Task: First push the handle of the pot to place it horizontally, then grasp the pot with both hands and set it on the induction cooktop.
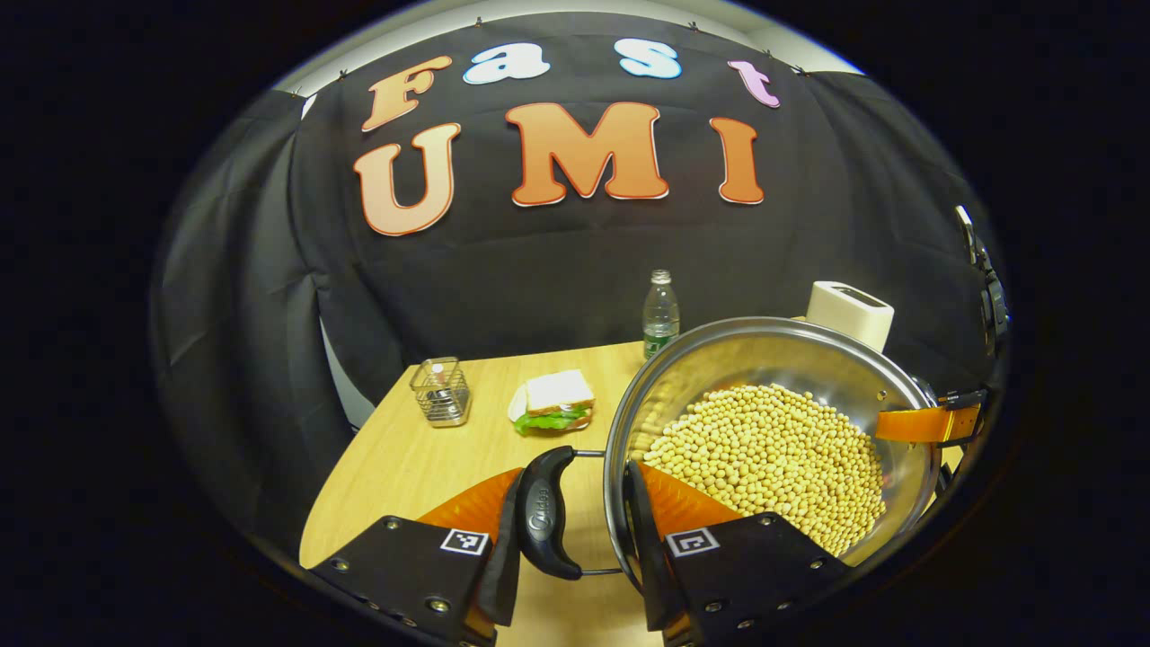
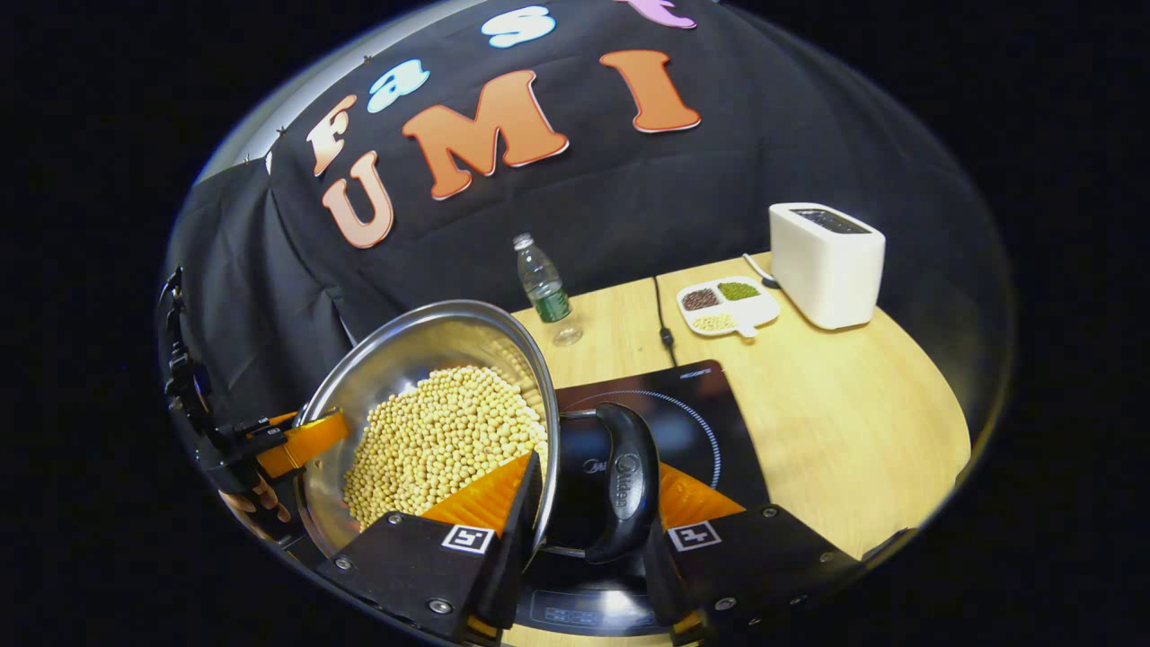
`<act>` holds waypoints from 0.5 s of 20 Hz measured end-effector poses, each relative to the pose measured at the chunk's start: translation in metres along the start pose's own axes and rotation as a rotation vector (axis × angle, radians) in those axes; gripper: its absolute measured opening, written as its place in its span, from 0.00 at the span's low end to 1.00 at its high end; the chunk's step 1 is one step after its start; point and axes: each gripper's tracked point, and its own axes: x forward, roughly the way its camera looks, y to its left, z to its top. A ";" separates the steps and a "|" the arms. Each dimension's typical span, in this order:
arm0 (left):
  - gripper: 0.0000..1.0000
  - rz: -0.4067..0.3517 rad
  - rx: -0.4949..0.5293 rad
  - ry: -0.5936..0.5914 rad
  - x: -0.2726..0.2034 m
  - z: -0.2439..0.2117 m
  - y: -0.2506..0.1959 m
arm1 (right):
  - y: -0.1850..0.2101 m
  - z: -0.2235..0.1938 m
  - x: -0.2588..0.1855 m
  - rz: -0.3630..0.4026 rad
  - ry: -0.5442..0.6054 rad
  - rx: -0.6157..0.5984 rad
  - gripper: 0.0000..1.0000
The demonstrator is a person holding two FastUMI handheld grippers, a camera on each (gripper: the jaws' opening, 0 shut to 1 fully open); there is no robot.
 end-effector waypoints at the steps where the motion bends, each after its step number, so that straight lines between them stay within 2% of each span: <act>1: 0.56 -0.008 -0.001 -0.005 0.001 0.000 0.001 | -0.008 0.003 -0.005 -0.007 -0.005 0.003 0.56; 3: 0.54 -0.019 0.006 -0.018 0.001 0.000 0.001 | -0.021 0.008 -0.008 -0.018 -0.017 0.009 0.56; 10: 0.56 -0.038 -0.001 -0.009 0.010 -0.005 -0.003 | -0.056 0.016 -0.008 -0.047 -0.049 0.021 0.56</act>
